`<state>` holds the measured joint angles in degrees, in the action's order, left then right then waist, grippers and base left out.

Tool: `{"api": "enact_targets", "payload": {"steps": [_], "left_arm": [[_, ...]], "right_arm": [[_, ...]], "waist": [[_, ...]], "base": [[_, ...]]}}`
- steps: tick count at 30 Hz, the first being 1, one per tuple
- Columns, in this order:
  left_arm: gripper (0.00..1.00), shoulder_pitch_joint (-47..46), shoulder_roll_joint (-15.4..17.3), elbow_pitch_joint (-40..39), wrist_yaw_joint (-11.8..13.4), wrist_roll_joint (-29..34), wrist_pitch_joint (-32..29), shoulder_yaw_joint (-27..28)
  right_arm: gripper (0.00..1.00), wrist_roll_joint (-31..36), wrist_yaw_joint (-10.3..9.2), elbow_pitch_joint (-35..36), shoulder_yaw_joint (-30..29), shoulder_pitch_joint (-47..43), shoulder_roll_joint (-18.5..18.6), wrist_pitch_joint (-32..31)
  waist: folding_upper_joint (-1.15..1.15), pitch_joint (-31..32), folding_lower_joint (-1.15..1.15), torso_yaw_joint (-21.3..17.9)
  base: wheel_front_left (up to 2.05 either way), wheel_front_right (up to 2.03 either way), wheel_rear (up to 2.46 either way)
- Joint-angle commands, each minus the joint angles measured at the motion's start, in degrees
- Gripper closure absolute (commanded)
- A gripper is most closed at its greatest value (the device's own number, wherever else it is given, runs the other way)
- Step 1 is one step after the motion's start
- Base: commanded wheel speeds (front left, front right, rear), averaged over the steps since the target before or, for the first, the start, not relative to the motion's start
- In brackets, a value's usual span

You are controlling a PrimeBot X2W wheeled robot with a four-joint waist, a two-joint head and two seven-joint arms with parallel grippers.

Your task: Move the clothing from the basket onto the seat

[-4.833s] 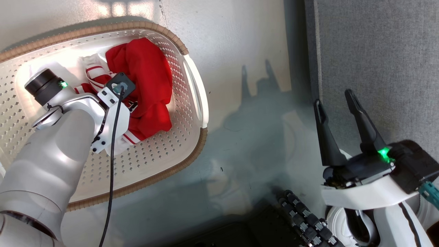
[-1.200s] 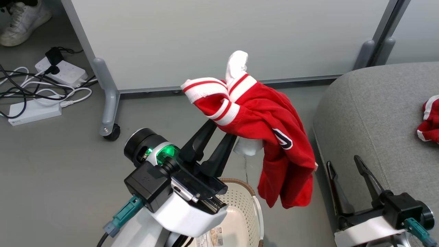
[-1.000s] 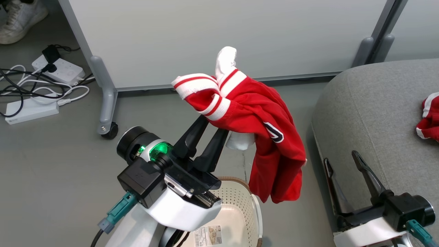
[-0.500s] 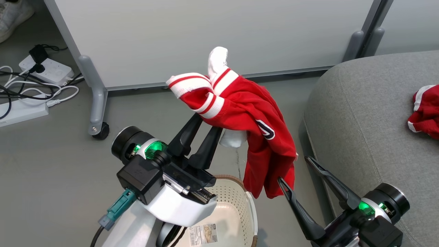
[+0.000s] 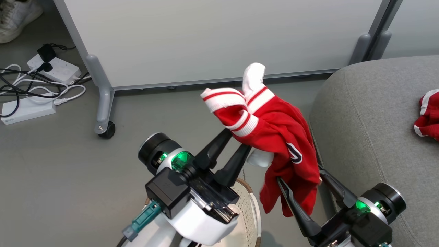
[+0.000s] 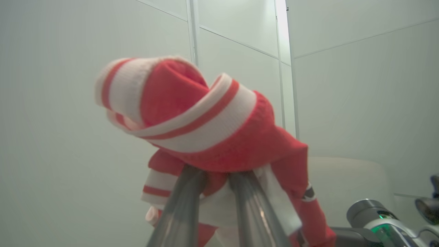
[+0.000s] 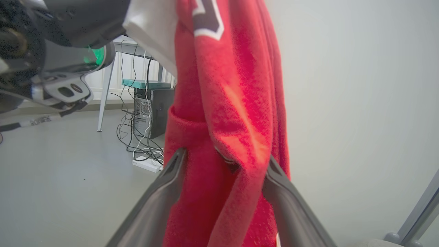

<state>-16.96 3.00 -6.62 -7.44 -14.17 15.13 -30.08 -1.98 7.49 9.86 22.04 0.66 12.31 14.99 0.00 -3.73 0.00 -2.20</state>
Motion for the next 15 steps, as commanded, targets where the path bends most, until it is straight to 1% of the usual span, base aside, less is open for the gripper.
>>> {"api": "enact_targets", "payload": {"steps": [1,4,10,15], "left_arm": [[1.0,-0.73,0.2,-0.31,-0.06,-0.25,0.04,-0.53],[1.0,-0.59,0.14,-0.45,-0.06,-0.69,0.04,-2.29],[1.0,-1.4,0.05,0.28,-0.06,-1.25,0.04,-7.5],[1.0,-1.57,0.04,1.01,-0.06,-1.54,0.04,-9.01]], "right_arm": [[0.0,0.4,0.02,-0.64,0.09,0.65,0.07,0.26],[0.0,1.18,0.02,-1.74,0.92,1.1,0.41,0.26],[0.0,1.71,0.02,-4.12,2.2,2.74,-0.47,0.26],[0.0,1.79,0.02,-4.56,3.16,3.93,-1.31,0.27]], "waist": [[0.0,0.07,0.0,0.15],[0.0,0.35,0.0,0.23],[0.0,0.25,0.0,0.45],[0.0,-0.3,0.0,0.54]], "base": [[0.0,0.0,0.0],[0.0,0.0,0.0],[0.0,0.0,0.0],[0.0,0.0,0.0]]}}
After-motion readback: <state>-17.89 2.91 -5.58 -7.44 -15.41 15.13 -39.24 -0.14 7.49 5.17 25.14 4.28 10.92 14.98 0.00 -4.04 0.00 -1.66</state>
